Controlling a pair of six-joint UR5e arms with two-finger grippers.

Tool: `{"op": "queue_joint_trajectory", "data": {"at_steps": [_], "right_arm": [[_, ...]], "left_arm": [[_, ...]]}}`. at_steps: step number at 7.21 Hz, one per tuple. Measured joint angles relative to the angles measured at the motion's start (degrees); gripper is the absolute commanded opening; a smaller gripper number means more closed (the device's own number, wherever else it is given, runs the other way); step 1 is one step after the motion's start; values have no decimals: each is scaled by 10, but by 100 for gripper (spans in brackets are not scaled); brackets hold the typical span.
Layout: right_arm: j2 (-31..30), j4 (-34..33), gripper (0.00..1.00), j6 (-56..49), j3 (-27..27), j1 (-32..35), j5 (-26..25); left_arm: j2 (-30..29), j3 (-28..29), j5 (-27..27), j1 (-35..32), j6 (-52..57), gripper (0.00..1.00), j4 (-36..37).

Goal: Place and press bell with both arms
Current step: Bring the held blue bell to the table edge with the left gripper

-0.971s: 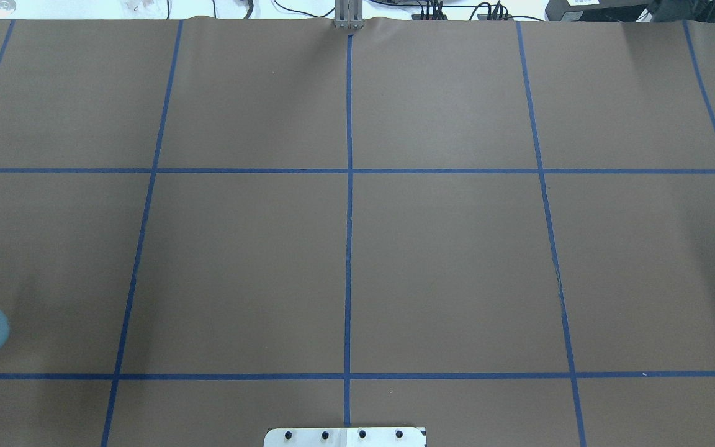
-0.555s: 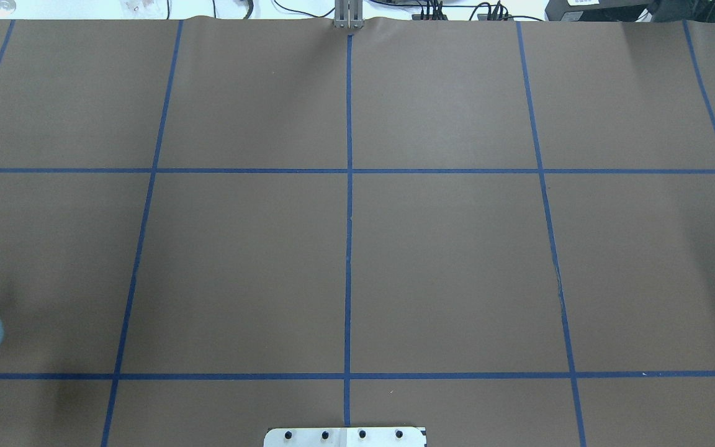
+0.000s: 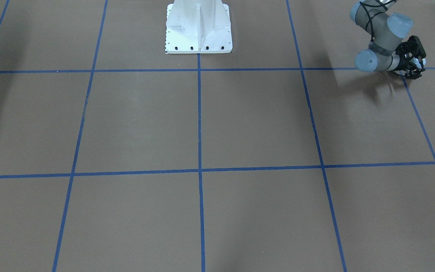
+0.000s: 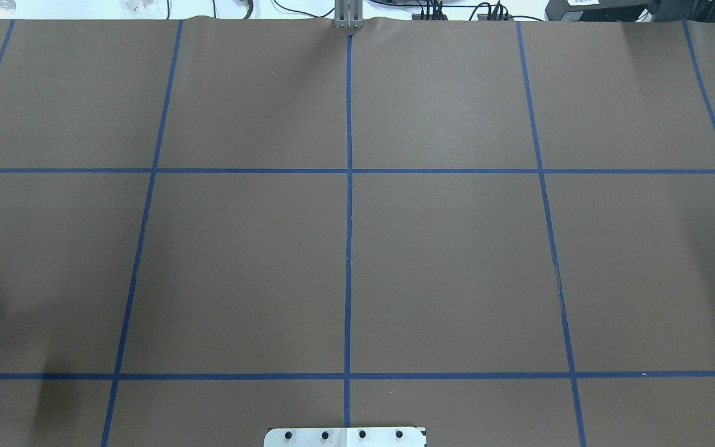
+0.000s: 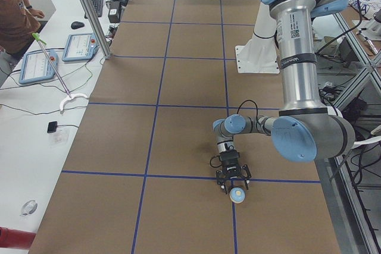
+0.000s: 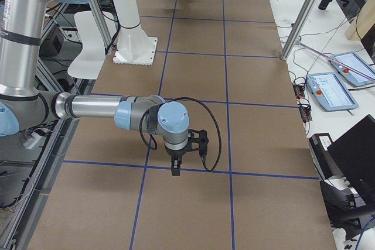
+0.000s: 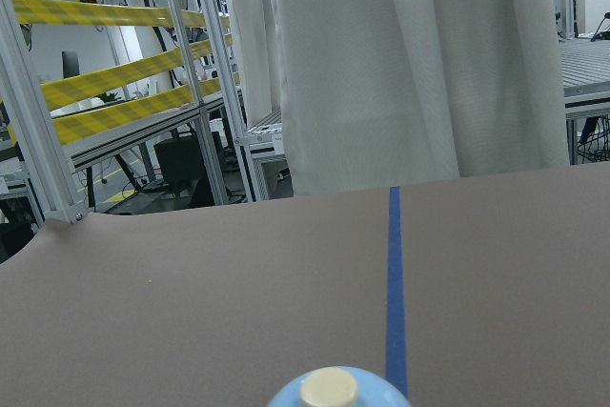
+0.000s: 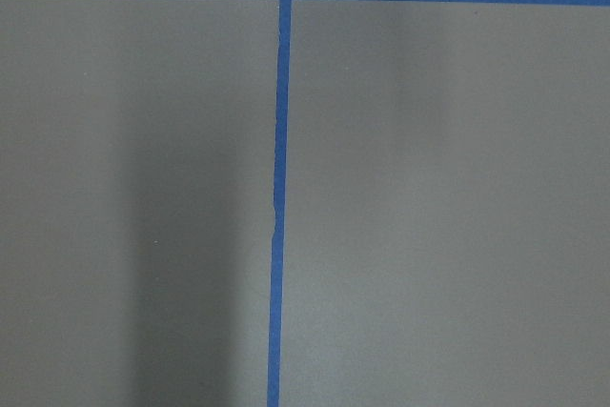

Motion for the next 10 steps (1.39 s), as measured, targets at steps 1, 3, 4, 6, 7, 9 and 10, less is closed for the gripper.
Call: {"op": "queue_joint_trajectory", "data": {"at_steps": [1, 3, 4, 6, 7, 9, 10], "right_arm": [[1, 0, 100, 0, 0, 0, 0], [1, 0, 100, 0, 0, 0, 0], [1, 0, 100, 0, 1, 0, 0], [1, 0, 100, 0, 2, 0, 0], [1, 0, 100, 0, 2, 0, 0], [1, 0, 100, 0, 5, 0, 0], [1, -1, 100, 0, 8, 0, 0]], "left_arm": [[1, 6, 0, 0, -3, 100, -5], [3, 12, 1, 5, -6, 100, -11], [4, 16, 1, 10, -11, 100, -13], [5, 21, 0, 18, -24, 100, -14], [5, 22, 0, 20, -31, 89, -15], [5, 22, -1, 29, -49, 35, -14], [7, 21, -2, 39, -62, 7, -13]]}}
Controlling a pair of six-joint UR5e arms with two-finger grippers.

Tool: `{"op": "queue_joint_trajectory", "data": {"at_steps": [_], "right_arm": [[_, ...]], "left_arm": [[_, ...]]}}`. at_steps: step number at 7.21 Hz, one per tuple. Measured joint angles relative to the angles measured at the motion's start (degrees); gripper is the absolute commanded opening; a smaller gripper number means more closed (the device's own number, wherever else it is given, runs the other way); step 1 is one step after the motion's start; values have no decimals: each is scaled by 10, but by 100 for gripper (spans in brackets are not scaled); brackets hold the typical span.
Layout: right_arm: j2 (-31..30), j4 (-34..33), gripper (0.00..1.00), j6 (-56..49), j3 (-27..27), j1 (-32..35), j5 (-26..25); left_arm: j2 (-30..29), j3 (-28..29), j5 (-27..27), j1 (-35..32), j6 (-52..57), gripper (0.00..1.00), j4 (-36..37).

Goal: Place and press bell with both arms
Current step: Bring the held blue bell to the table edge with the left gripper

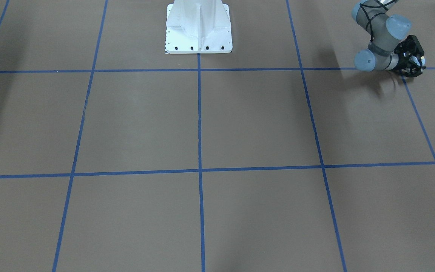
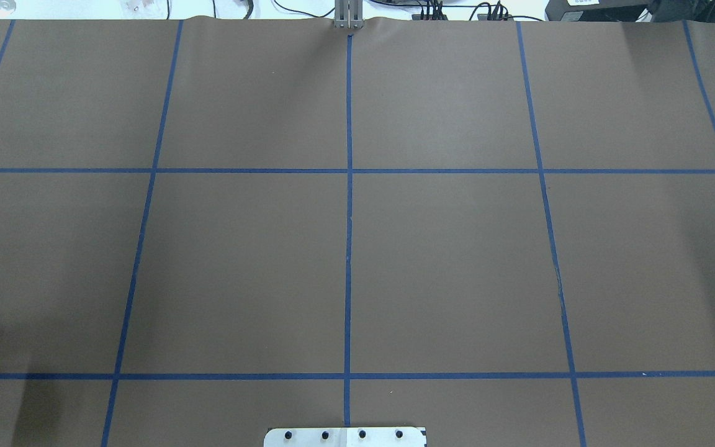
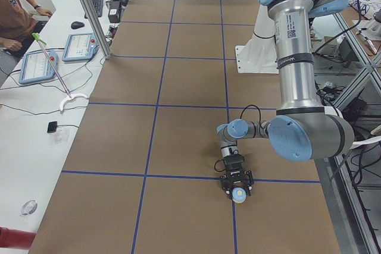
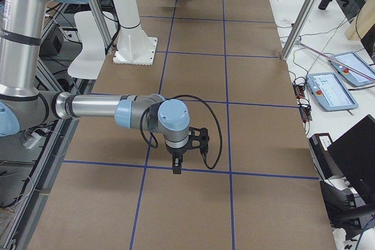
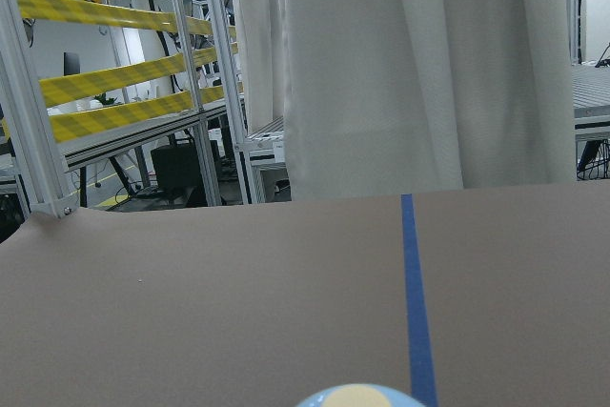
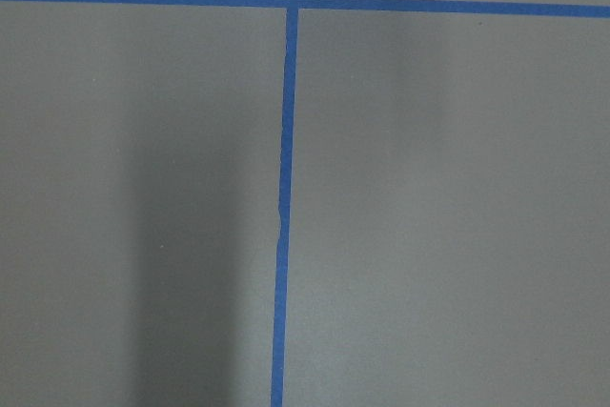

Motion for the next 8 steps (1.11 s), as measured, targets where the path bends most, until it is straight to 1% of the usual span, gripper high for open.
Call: {"op": "queue_joint_trajectory", "data": {"at_steps": [1, 3, 4, 6, 7, 8], "right_arm": [[0, 0, 100, 0, 2, 0, 0], [-1, 0, 100, 0, 5, 0, 1], [-2, 0, 100, 0, 5, 0, 1], [-3, 0, 100, 0, 5, 0, 2], [-2, 0, 100, 1, 5, 0, 2], [-1, 0, 100, 1, 4, 0, 2]], "left_arm": [[4, -1, -1, 8, -8, 0, 0], [22, -11, 0, 13, -10, 0, -2], [50, -39, 1, 13, -1, 0, -2], [131, -141, 2, 12, 43, 0, -1], [159, -180, 3, 8, 89, 0, -1], [171, -202, 5, -1, 140, 0, 0]]}}
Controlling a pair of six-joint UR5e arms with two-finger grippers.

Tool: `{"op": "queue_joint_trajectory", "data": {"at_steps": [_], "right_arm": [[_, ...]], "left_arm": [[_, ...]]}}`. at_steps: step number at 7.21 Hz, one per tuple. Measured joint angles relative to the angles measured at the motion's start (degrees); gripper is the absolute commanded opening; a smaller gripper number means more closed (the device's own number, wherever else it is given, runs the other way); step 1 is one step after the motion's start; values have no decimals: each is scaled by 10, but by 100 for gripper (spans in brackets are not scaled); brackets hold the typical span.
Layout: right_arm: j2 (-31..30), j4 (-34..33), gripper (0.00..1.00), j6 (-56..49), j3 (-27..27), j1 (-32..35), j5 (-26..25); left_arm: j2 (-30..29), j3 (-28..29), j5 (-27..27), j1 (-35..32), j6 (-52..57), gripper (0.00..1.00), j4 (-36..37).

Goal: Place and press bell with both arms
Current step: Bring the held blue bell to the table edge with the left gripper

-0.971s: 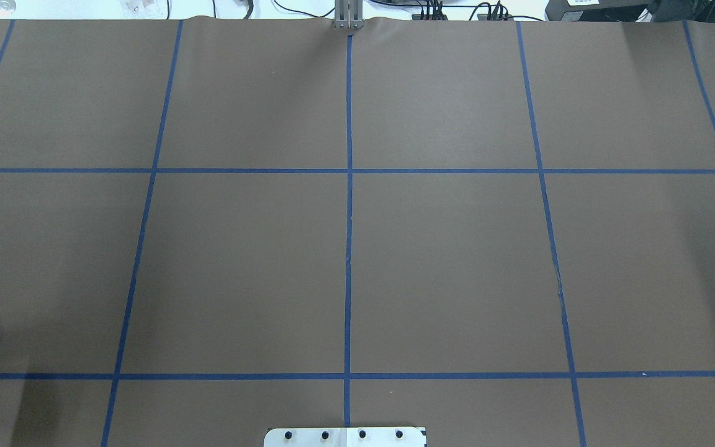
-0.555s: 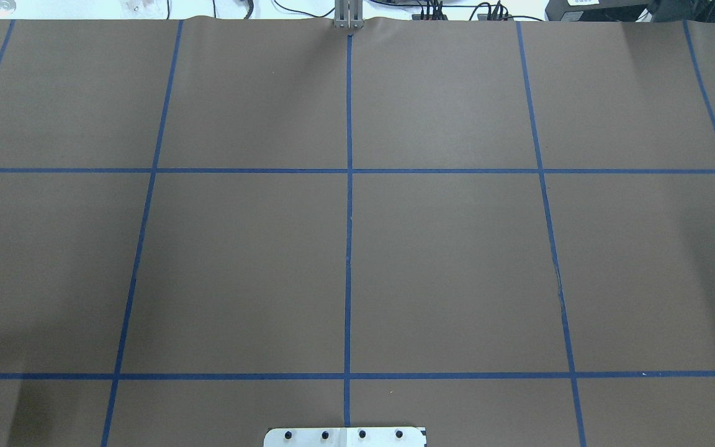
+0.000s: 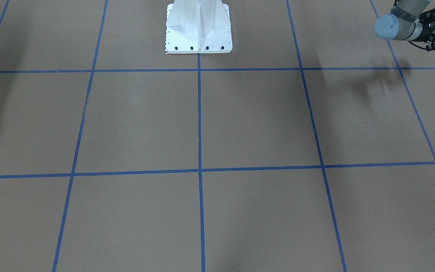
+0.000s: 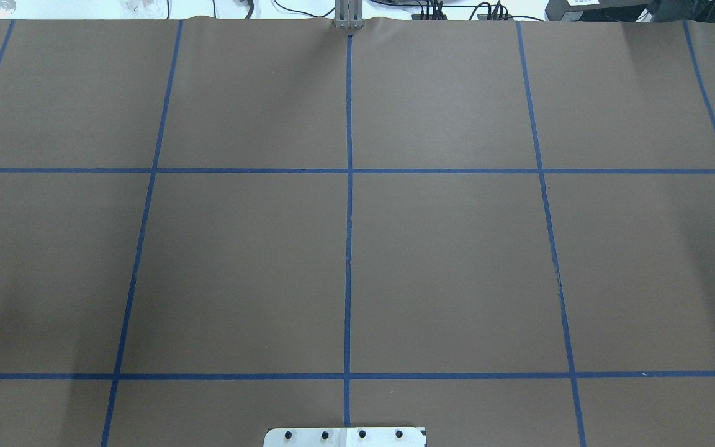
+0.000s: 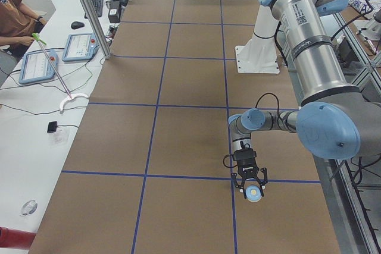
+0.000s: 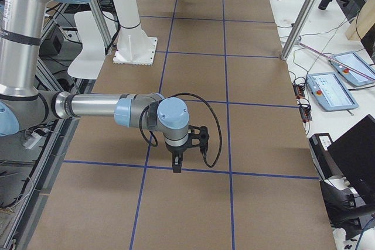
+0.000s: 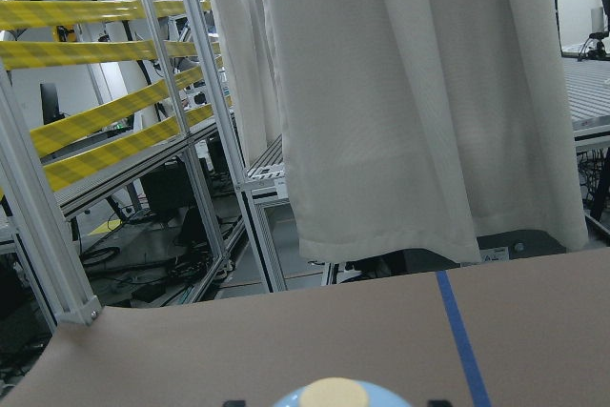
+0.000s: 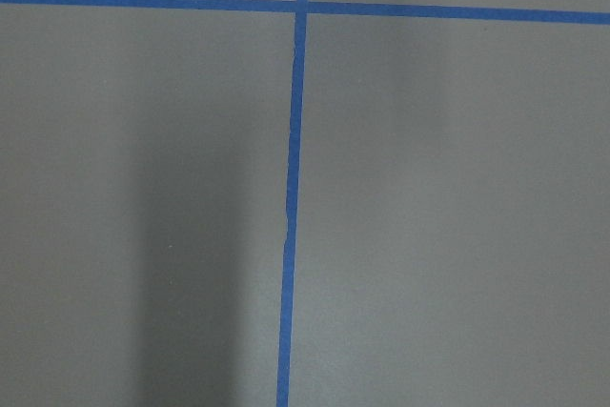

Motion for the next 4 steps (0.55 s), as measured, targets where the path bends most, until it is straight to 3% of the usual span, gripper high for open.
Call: {"op": "queue_joint_trajectory", "data": {"at_steps": [2, 4], "right_arm": [[2, 1, 100, 0, 0, 0, 0], [3, 3, 100, 1, 0, 0, 3]], "left_arm": [[-14, -25, 37, -73, 133, 0, 0], [-80, -35, 98, -189, 311, 0, 0]]}}
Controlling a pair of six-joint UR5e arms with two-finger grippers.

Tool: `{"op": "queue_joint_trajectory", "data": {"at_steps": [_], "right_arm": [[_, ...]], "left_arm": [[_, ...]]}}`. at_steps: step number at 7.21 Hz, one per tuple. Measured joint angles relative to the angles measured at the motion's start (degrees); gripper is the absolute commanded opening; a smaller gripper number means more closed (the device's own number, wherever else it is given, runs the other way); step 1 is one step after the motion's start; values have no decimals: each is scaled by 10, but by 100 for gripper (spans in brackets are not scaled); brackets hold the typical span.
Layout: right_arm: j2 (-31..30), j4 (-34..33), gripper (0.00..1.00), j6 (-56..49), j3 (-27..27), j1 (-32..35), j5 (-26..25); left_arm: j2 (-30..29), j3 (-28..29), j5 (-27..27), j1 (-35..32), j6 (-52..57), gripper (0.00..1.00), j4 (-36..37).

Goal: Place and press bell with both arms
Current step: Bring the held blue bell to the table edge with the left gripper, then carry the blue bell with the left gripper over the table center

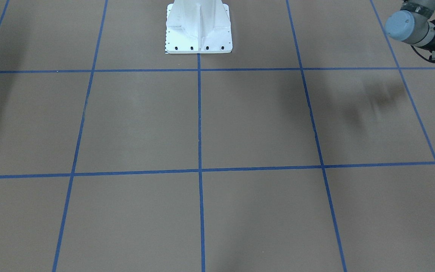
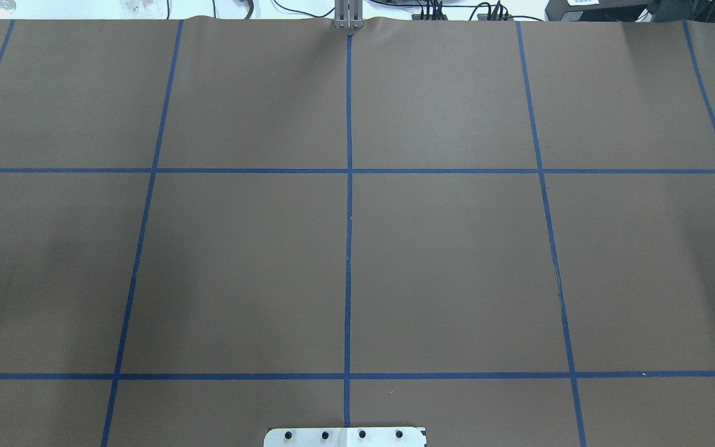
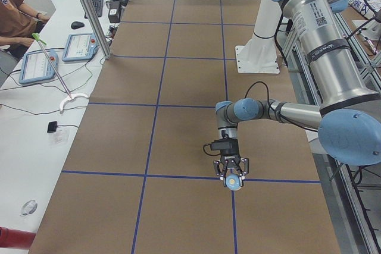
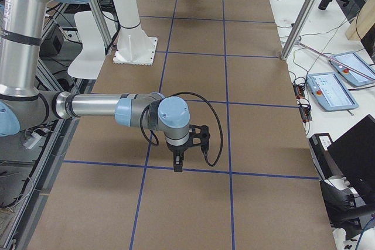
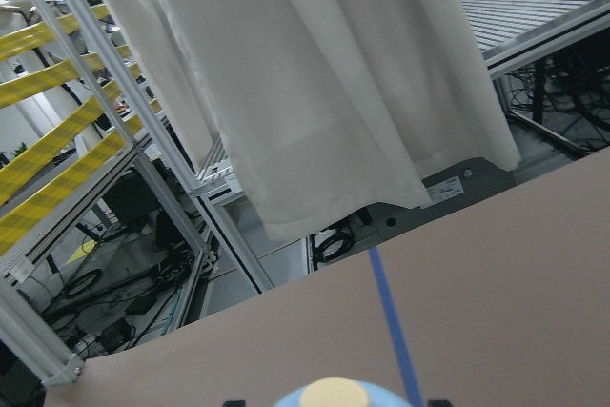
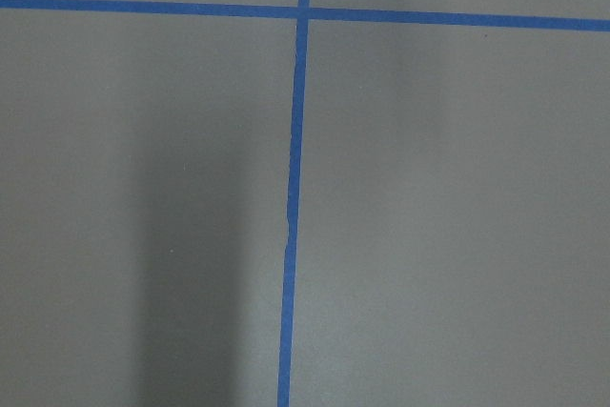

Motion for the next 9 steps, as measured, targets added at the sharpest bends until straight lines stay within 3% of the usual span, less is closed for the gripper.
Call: {"op": "queue_joint_trajectory", "data": {"at_steps": [4, 7, 9], "right_arm": [[-3, 4, 100, -1, -3, 0, 13], [-7, 5, 100, -6, -4, 0, 14], [-2, 5, 100, -3, -2, 0, 25]], "left_arm": [[-155, 4, 47, -114, 253, 0, -1], [-303, 11, 68, -126, 366, 0, -29], [-410, 51, 70, -117, 417, 0, -101]]}}
